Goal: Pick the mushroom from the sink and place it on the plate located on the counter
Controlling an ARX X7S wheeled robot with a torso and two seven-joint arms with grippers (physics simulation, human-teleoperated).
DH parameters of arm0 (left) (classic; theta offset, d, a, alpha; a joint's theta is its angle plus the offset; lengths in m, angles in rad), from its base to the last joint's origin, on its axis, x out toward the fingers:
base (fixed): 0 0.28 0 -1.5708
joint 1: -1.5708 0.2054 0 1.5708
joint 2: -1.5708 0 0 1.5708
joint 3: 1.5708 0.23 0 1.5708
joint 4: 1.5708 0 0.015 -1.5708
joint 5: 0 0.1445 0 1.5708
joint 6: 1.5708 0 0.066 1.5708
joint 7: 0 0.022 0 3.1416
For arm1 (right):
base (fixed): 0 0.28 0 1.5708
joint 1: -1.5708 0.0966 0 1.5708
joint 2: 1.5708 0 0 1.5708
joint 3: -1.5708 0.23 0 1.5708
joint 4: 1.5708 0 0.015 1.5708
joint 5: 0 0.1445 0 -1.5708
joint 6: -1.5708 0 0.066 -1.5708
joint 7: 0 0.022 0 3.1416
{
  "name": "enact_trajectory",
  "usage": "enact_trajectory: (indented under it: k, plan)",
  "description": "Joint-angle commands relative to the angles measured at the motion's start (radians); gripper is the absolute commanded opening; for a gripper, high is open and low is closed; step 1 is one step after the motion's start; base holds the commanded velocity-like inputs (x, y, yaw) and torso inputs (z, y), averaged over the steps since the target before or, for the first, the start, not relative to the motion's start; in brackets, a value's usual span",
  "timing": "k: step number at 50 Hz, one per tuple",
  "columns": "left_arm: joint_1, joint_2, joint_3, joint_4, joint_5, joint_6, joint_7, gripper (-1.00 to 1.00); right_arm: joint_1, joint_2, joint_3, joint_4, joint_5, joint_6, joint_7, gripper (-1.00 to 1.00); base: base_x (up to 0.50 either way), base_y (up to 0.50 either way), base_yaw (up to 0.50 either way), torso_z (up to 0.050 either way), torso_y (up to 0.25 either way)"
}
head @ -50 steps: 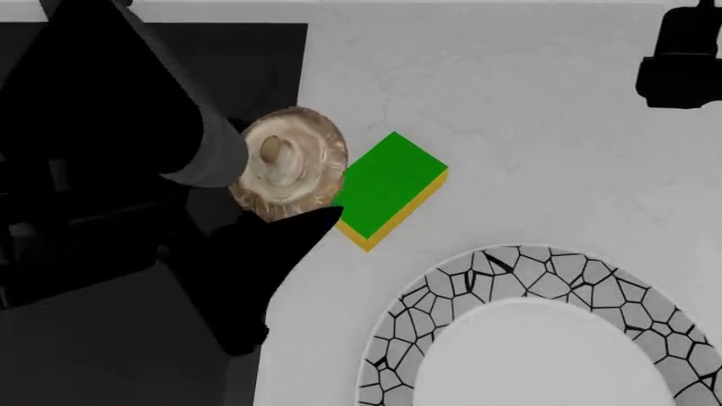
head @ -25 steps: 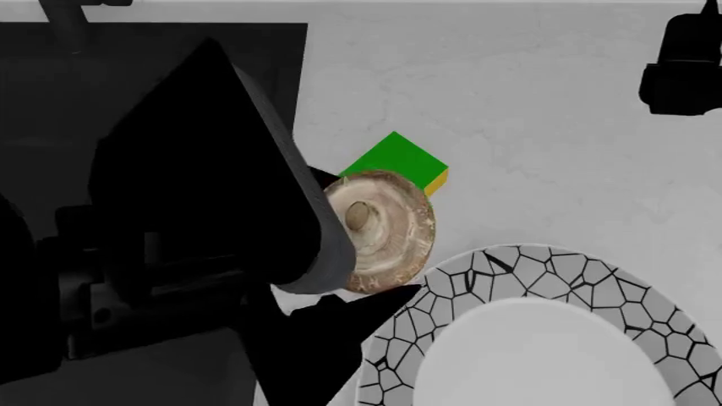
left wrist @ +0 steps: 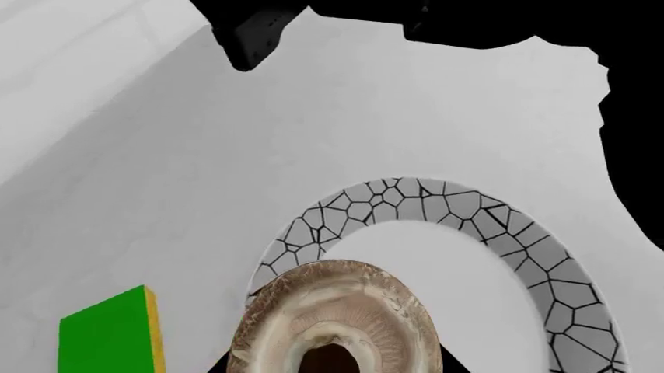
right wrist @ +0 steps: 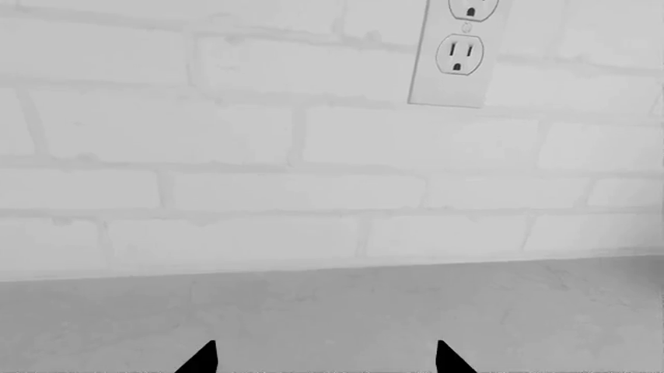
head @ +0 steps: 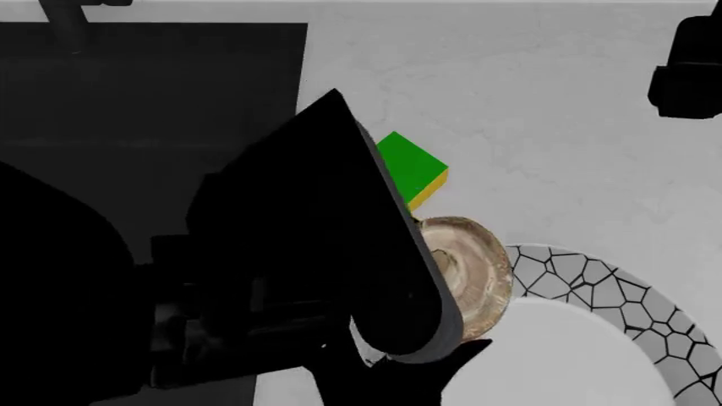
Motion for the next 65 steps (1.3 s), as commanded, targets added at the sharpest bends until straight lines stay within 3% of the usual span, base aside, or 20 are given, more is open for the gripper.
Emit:
enact_trajectory:
  k: [1, 49, 65]
  plan:
    - [-0.006, 0.033, 0.051, -0.027, 0.062, 0.032, 0.051, -1.00, -0.005, 0.002, 0.005, -0.007, 0.005, 0.003, 0.003, 1.00, 0.00, 0.00, 0.00, 0.000, 0.000]
    - [-0.020, 0.135, 0.308, -0.225, 0.371, 0.246, 0.335, -1.00, -0.059, 0.016, 0.033, 0.001, 0.014, -0.032, -0.002, 1.00, 0.00, 0.00, 0.00, 0.000, 0.000]
    - [-0.032, 0.160, 0.394, -0.256, 0.365, 0.322, 0.353, -1.00, -0.064, 0.016, 0.033, 0.010, 0.013, -0.040, -0.002, 1.00, 0.00, 0.00, 0.00, 0.000, 0.000]
